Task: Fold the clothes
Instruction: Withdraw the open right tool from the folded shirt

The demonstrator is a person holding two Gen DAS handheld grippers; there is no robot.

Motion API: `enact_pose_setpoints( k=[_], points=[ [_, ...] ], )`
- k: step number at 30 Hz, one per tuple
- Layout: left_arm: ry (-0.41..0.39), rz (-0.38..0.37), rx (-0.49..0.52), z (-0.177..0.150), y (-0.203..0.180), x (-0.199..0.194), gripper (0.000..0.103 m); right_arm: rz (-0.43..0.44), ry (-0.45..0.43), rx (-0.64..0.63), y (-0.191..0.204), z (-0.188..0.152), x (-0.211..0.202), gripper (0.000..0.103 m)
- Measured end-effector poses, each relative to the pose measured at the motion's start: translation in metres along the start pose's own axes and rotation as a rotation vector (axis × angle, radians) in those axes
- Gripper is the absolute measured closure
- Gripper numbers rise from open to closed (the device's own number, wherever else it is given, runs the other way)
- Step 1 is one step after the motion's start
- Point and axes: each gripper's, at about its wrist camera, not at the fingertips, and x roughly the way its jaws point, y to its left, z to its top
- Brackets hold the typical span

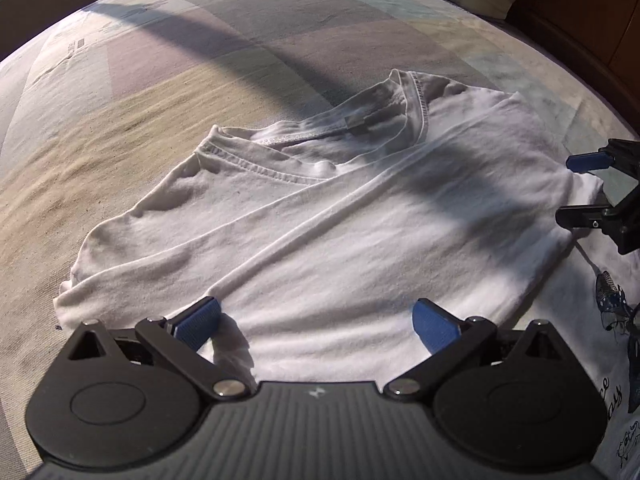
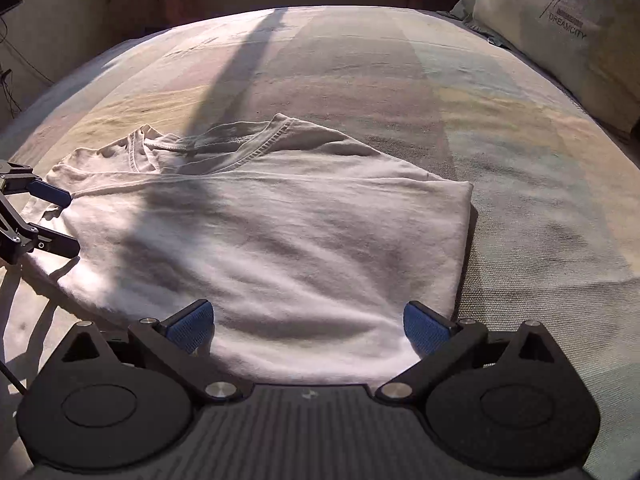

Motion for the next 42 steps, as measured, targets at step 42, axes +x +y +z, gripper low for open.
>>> enact_pose_setpoints(
  k=[42],
  points=[
    [-0.018,0.023,0.011,-0.038,-0.048,-0.041,0.001,0.019,0.011,0.029,0.023,-0.024,-0.037,0.0]
  ],
)
